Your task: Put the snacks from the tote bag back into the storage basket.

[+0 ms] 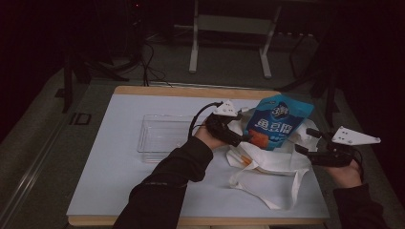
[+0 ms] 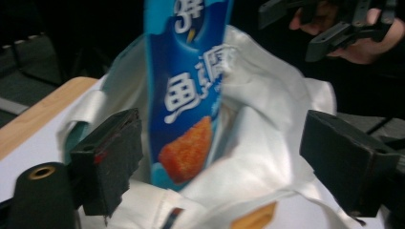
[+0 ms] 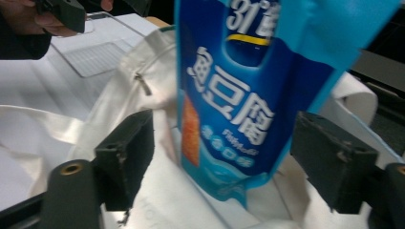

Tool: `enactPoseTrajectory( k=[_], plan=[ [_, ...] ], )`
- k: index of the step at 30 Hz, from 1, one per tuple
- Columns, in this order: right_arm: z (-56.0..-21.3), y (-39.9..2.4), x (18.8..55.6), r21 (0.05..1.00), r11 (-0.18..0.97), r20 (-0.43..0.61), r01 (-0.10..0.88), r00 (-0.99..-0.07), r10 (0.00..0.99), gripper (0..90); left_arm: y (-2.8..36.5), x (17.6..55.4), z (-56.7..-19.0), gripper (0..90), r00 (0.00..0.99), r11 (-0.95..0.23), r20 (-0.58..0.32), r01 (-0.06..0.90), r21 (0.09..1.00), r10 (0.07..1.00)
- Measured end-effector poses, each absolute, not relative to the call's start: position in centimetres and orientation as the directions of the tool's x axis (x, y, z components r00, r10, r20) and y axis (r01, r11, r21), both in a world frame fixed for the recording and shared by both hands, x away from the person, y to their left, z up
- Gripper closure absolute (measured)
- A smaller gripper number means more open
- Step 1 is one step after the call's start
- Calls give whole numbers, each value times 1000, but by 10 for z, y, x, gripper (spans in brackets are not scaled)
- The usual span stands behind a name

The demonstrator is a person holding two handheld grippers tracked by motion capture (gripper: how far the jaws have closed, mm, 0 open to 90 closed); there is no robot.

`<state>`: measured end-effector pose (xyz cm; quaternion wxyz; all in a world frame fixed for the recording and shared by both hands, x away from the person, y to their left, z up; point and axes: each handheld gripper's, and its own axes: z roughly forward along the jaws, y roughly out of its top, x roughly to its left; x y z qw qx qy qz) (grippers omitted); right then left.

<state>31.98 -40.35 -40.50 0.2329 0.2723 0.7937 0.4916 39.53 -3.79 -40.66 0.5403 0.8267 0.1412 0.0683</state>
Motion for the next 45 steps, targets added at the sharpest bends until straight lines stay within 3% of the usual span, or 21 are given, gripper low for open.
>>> enactPoseTrajectory(
  k=[7, 17, 23, 27, 34, 37, 45],
  plan=[
    [-411, -411, 342, 897, 370, -77, 241, -739, 669, 296, -48, 411, -411, 332, 936, -385, -53, 194, 902, 347],
    [-422, -416, 365, 890, 355, -34, 286, -735, 677, 296, -69, 425, -413, 382, 929, -413, -35, 197, 889, 367],
    [-423, -411, 377, 885, 358, -8, 299, -758, 652, 300, -80, 430, -411, 506, 937, -423, -45, 199, 884, 348],
    [-423, -409, 384, 885, 351, 10, 308, -764, 645, 314, -86, 432, -413, 522, 943, -431, -45, 193, 882, 330],
    [-419, -406, 390, 893, 342, 12, 294, -773, 634, 425, -89, 436, -413, 620, 937, -426, -50, 203, 882, 345],
    [-418, -403, 394, 894, 336, 21, 295, -778, 628, 479, -91, 437, -413, 622, 940, -430, -50, 200, 880, 336],
    [-420, -390, 398, 870, 419, -57, 259, -793, 606, 648, -95, 440, -414, 667, 944, -432, -55, 200, 879, 325]
  ],
)
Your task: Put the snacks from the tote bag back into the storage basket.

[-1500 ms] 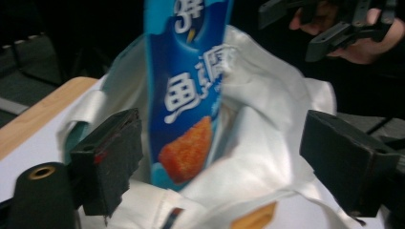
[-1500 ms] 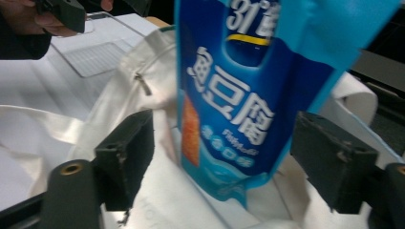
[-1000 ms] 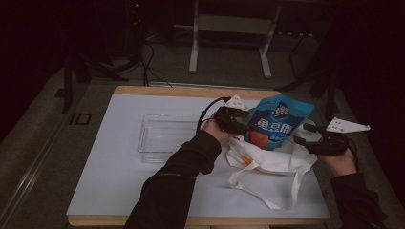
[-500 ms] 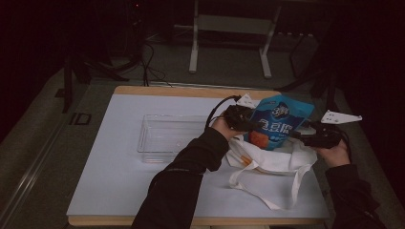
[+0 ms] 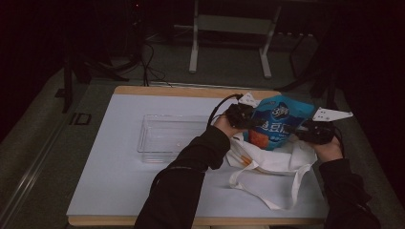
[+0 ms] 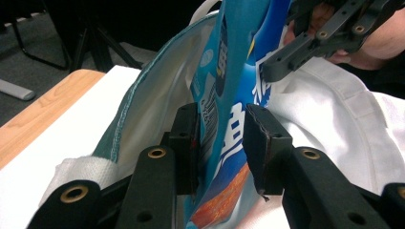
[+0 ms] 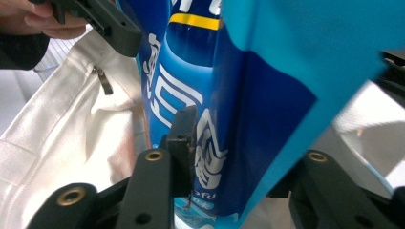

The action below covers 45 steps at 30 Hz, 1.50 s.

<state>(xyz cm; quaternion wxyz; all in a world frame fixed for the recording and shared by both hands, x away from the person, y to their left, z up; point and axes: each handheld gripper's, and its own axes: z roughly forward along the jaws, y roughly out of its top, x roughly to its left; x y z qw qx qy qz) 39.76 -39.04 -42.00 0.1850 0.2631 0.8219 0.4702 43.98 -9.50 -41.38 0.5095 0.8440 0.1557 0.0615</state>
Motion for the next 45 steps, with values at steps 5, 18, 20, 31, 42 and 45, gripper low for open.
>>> enactPoseTrajectory(
  k=[5, 18, 20, 31, 42, 45],
  plan=[
    [-421, -388, 399, 875, 405, -37, 265, -799, 601, 715, -100, 441, -415, 716, 941, -444, -52, 206, 872, 334],
    [-419, -383, 400, 867, 415, -35, 275, -798, 602, 836, -105, 442, -413, 874, 935, -464, -35, 207, 861, 352],
    [-419, -384, 400, 868, 412, -32, 278, -796, 604, 845, -105, 442, -412, 875, 934, -461, -40, 212, 862, 354],
    [-407, -385, 398, 870, 406, -27, 279, -796, 604, 871, -108, 438, -403, 897, 932, -448, -34, 205, 870, 361],
    [-382, -386, 392, 883, 398, -41, 250, -802, 596, 878, -105, 432, -376, 900, 941, -442, -5, 163, 882, 338],
    [-373, -387, 390, 889, 390, -44, 240, -803, 594, 878, -104, 430, -367, 900, 944, -432, -6, 156, 888, 330]
  ],
)
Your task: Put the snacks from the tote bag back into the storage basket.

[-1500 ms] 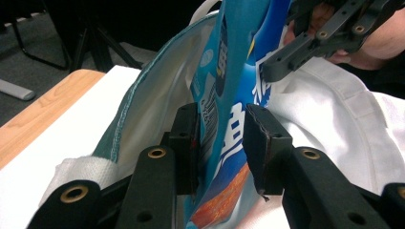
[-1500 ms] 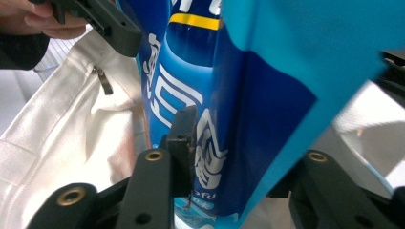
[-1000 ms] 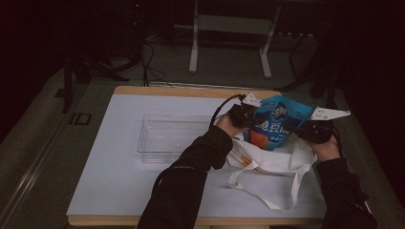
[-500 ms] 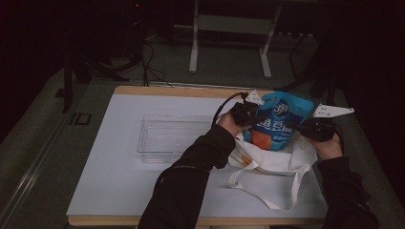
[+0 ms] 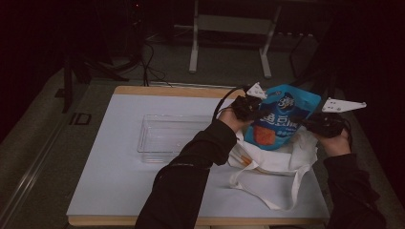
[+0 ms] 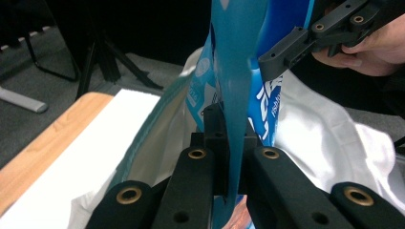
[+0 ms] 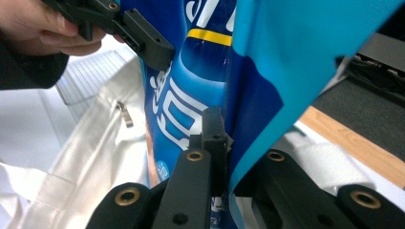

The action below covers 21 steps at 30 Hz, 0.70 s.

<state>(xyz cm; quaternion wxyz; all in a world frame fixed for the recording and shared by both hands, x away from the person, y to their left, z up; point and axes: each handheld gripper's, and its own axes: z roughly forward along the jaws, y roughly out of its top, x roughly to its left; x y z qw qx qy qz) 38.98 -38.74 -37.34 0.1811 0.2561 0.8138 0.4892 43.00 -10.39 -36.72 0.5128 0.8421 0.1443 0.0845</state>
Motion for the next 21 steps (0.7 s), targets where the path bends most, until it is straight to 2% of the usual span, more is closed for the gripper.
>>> enactPoseTrajectory(
  k=[21],
  plan=[
    [-324, -376, 379, 902, 390, -68, 185, -832, 550, 883, -84, 415, -318, 900, 958, -431, 40, 89, 898, 283]
  ],
)
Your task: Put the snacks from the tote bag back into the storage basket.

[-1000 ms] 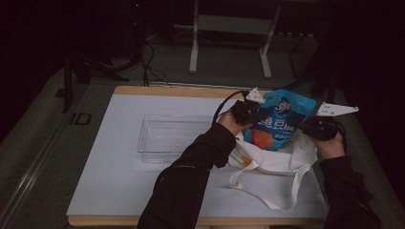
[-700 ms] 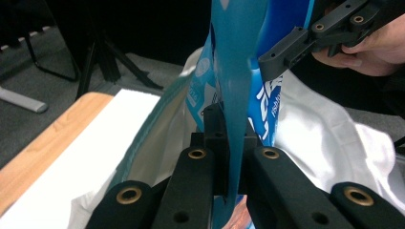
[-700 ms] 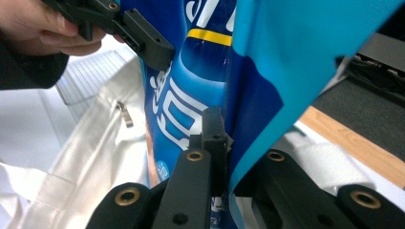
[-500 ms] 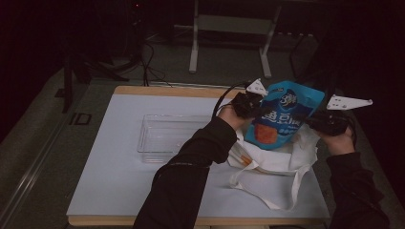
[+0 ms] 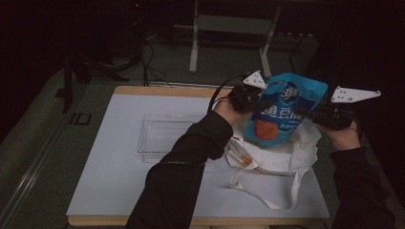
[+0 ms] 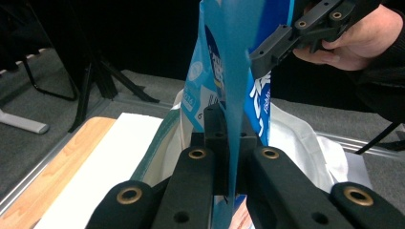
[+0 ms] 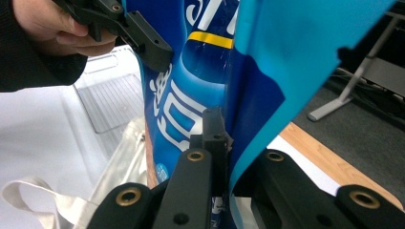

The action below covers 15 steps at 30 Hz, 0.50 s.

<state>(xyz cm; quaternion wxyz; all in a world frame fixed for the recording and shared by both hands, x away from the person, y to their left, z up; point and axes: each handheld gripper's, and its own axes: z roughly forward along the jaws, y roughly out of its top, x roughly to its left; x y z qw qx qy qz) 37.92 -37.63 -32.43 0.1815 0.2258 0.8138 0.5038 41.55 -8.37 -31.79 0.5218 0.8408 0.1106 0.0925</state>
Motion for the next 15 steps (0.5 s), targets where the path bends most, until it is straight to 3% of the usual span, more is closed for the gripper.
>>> enactPoseTrajectory(
  k=[15],
  plan=[
    [-293, -346, 372, 910, 394, -94, 128, -862, 498, 885, -47, 400, -287, 900, 954, -419, 58, 74, 905, 294]
  ],
)
